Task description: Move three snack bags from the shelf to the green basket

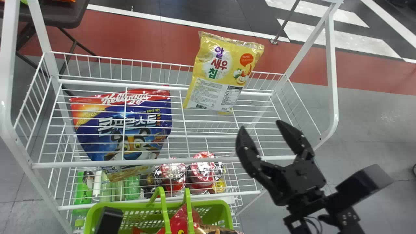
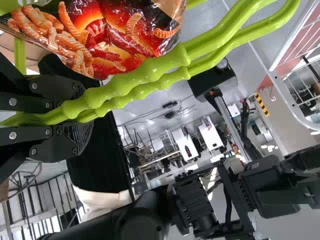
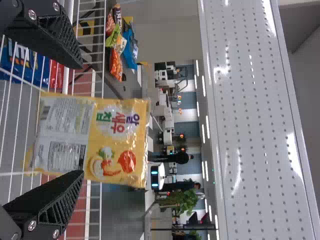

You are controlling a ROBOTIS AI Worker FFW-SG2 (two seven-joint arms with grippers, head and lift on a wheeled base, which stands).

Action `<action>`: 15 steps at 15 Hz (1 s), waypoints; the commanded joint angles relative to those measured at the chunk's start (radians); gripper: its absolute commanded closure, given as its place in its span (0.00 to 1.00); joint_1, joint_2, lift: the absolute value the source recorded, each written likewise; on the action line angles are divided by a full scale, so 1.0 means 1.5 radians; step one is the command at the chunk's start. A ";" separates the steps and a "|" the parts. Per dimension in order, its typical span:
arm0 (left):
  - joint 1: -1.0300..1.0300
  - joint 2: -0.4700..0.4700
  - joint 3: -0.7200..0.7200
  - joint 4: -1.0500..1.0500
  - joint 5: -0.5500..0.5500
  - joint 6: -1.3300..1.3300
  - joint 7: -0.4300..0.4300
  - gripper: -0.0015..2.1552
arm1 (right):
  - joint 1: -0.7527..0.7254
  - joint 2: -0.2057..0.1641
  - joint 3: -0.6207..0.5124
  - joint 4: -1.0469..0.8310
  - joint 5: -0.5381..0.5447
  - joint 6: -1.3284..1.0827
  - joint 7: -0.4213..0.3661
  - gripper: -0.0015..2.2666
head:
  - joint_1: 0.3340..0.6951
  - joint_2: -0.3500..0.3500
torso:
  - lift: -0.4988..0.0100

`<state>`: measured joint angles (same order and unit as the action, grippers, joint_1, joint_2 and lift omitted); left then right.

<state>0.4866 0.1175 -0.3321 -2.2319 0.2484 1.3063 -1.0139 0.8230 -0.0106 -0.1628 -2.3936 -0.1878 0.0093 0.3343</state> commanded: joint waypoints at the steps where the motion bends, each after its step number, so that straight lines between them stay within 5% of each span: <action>1: 0.002 0.001 -0.001 -0.001 0.000 0.000 0.000 0.68 | 0.008 -0.004 0.044 -0.011 0.025 0.010 -0.008 0.03 | 1.00 0.00 | 0.89; 15: 0.004 0.004 0.001 -0.003 0.001 0.000 -0.001 0.68 | 0.009 -0.007 0.065 -0.021 0.032 0.036 -0.046 0.03 | 1.00 0.00 | 0.89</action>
<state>0.4905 0.1230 -0.3327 -2.2353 0.2499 1.3063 -1.0144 0.8376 -0.0212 -0.0673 -2.4253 -0.1391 0.0576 0.2683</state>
